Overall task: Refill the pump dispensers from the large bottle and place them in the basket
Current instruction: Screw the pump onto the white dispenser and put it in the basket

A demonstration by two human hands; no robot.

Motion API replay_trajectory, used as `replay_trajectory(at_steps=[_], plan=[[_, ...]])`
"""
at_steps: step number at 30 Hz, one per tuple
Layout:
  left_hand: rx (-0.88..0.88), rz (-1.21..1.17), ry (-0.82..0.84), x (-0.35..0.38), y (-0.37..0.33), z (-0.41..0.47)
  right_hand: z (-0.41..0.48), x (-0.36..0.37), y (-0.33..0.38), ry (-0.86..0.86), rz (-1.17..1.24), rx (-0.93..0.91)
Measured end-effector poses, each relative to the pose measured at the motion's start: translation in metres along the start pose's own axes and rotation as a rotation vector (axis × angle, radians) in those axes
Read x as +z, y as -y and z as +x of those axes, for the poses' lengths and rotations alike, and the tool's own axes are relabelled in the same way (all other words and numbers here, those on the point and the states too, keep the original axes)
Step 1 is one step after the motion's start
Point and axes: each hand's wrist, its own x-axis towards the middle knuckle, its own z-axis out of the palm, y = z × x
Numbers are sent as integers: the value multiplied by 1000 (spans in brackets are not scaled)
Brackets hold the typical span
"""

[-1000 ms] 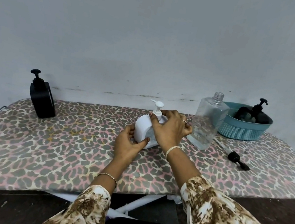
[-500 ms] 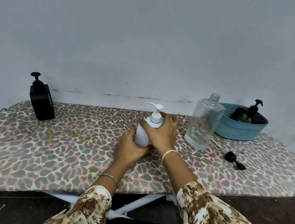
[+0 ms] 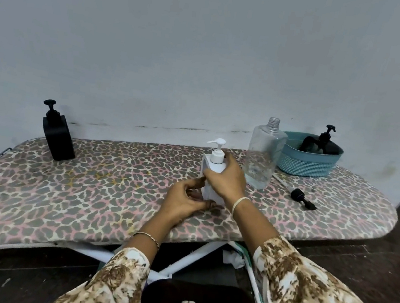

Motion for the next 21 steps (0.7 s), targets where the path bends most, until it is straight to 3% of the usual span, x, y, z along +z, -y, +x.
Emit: replay_trajectory(at_steps=[9,21], plan=[[94,-21,78,49,-26,-14,-7,-82,-17,-5,33,8],[206,-10,265,138,-87,13,28,-194,-35,-189,-73,21]])
